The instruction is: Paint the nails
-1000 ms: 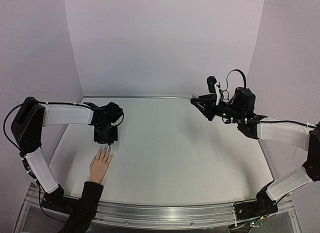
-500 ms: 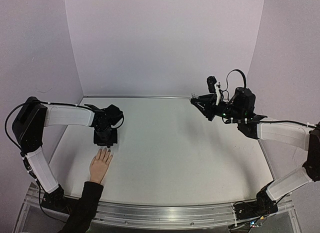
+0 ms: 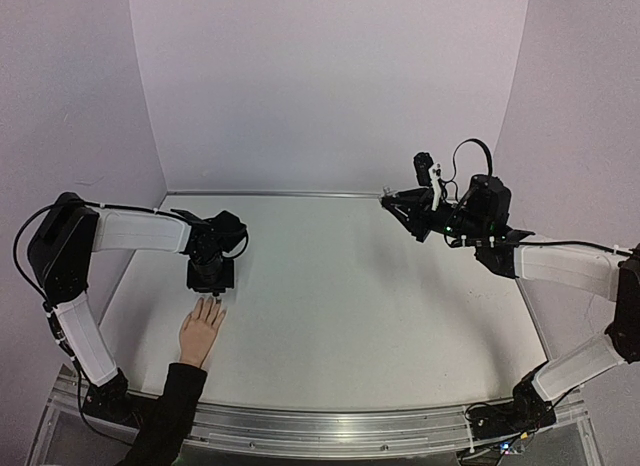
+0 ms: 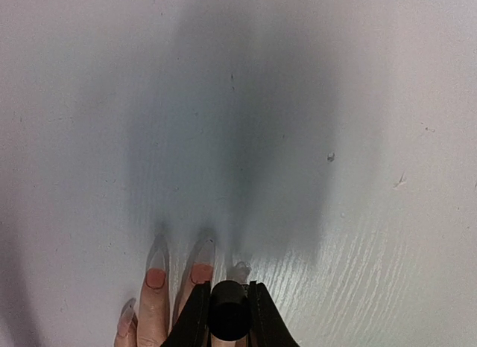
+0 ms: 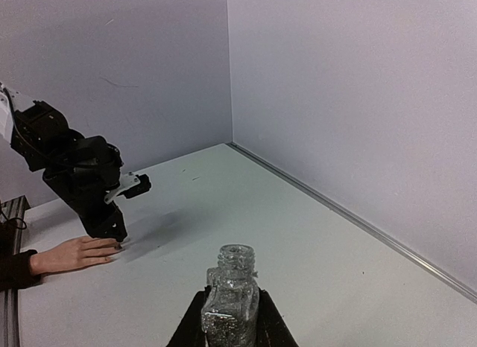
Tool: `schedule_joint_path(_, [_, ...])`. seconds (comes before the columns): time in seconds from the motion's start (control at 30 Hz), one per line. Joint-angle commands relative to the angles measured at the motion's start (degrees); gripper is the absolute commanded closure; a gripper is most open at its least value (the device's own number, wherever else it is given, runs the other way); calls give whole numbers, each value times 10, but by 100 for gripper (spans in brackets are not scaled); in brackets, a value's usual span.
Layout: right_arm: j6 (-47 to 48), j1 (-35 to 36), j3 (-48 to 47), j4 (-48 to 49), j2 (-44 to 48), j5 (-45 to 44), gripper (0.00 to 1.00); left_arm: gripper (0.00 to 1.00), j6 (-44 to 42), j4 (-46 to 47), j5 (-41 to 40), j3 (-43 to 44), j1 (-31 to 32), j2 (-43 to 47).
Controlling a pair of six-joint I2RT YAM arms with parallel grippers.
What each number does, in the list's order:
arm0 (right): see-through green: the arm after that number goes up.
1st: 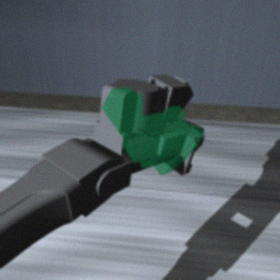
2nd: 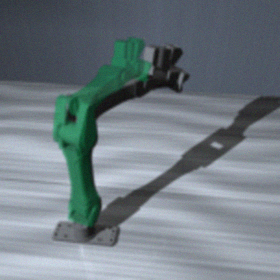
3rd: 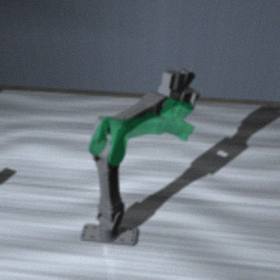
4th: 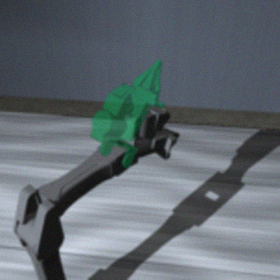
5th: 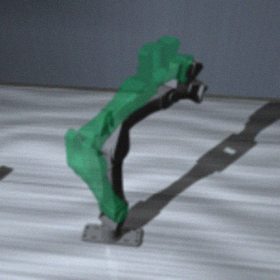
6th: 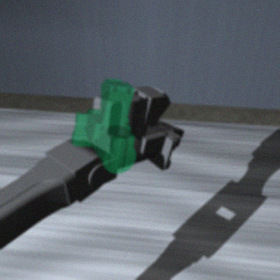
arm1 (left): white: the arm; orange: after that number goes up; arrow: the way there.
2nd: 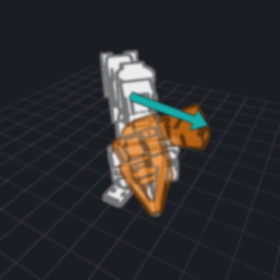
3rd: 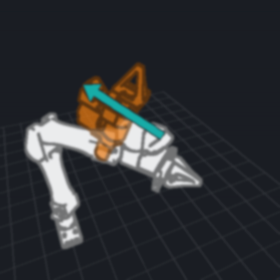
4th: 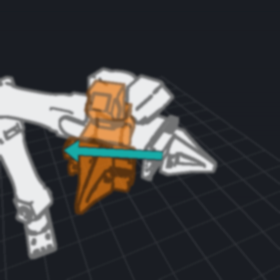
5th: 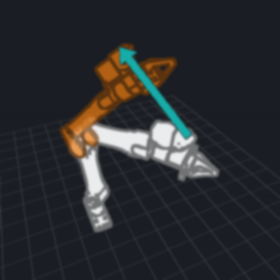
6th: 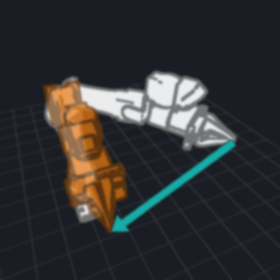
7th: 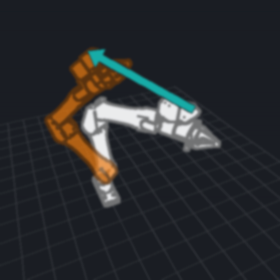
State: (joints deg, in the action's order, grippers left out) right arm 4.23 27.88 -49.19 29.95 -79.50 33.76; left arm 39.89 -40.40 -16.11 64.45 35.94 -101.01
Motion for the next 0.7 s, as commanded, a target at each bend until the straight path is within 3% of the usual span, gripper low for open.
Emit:
schedule_joint_path(0.0, [-6,-2,-25,29,1,5,100,100,-25,13,-27,32,-10,-11])
schedule_joint_path(0.33, [-14,-2,-32,29,13,5,100,100,-75,26,-8,101,-14,29])
schedule_joint_path(0.67, [-38,-1,-56,-13,12,21,100,100,-141,84,131,112,-14,128])
